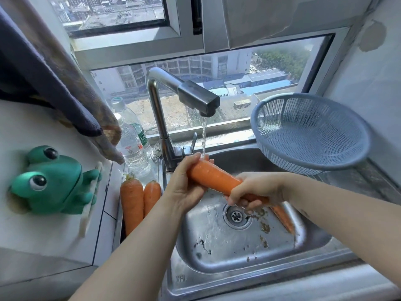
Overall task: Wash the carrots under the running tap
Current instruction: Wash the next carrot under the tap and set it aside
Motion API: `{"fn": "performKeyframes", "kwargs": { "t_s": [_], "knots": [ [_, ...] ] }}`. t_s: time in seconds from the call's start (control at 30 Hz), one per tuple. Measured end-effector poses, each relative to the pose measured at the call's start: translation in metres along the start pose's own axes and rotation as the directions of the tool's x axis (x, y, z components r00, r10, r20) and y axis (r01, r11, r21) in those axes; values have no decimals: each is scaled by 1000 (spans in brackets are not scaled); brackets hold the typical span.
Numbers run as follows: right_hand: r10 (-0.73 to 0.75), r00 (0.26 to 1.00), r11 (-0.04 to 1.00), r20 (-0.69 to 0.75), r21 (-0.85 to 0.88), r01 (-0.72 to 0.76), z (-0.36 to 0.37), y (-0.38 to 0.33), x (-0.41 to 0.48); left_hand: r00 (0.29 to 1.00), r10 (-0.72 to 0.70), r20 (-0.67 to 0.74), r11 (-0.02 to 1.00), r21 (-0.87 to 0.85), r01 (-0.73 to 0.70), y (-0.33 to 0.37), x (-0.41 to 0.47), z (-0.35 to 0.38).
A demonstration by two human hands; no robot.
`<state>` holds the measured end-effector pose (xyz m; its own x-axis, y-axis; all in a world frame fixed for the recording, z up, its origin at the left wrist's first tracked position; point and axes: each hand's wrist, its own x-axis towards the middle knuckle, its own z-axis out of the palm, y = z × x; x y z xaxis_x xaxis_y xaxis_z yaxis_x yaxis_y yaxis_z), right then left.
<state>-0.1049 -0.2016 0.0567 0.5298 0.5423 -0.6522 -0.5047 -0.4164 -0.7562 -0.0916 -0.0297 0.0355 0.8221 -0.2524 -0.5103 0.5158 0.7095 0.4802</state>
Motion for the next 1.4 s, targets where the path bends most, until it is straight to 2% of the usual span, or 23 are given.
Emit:
{"fn": "performKeyframes", "kwargs": {
  "t_s": [0.07, 0.13, 0.3, 0.4, 0.5, 0.63, 0.7, 0.8, 0.83, 0.9, 1.0, 1.03, 1.07, 1.13, 1.2, 1.23, 1.3, 1.4],
  "knots": [
    [24, 995, 999, 94, 38, -27, -9, 4, -5, 996, -28, 86, 999, -29, 31, -2, -5, -4],
    [49, 990, 998, 130, 30, -54, -13, 8, -6, 995, -41, 89, 998, -41, 45, -5, -6, -2],
    [88, 995, 996, 54, 26, -89, -14, 5, -5, 998, 14, -66, 1000, 15, -13, -20, 4, 9],
    [105, 994, 994, 33, -27, -104, -9, 2, -5, 996, 19, -88, 998, 56, -14, -27, 7, 14],
    [55, 989, 986, -136, -151, -75, 1, 6, 0, 990, 97, -102, 985, 154, -81, -28, 11, 14],
    [-99, 928, 945, -360, -327, -26, 18, 11, 10, 955, 232, -182, 945, 277, -177, -20, 18, 13],
    [-203, 863, 868, -463, -493, -60, 24, 13, 15, 929, 265, -259, 931, 319, -177, -17, 19, 14],
    [-422, 720, 578, -551, -775, -254, 28, 13, 14, 885, 205, -418, 967, 224, -118, -13, 23, 14],
    [-480, 691, 508, -541, -813, -284, 28, 13, 13, 877, 174, -449, 976, 194, -95, -12, 22, 15],
    [-543, 659, 456, -521, -842, -289, 26, 15, 12, 883, 131, -451, 985, 163, -63, -14, 18, 18],
    [-557, 645, 484, -523, -835, -260, 21, 18, 16, 931, 121, -345, 980, 193, -56, -25, 10, 16],
    [-536, 662, 513, -523, -825, -237, 19, 20, 17, 941, 142, -307, 972, 221, -75, -28, 9, 13],
    [-499, 700, 562, -511, -806, -187, 17, 20, 17, 951, 159, -265, 968, 232, -98, -29, 8, 10],
    [-342, 841, 741, -420, -671, -34, 9, 17, 15, 970, 163, -183, 972, 201, -125, -27, 6, 6],
    [-143, 962, 923, -231, -382, 45, 4, 12, 11, 978, 159, -133, 973, 189, -133, -23, 4, 6],
    [-65, 988, 964, -141, -266, 26, 2, 9, 9, 981, 152, -119, 974, 185, -129, -21, 2, 8],
    [-9, 998, 986, -66, -165, -2, 1, 6, 9, 985, 117, -130, 984, 152, -97, -18, 1, 15],
    [-46, 982, 984, -184, -177, 13, 6, 4, 14, 967, 56, -247, 995, 96, -33, -11, 6, 20]
  ]
}}
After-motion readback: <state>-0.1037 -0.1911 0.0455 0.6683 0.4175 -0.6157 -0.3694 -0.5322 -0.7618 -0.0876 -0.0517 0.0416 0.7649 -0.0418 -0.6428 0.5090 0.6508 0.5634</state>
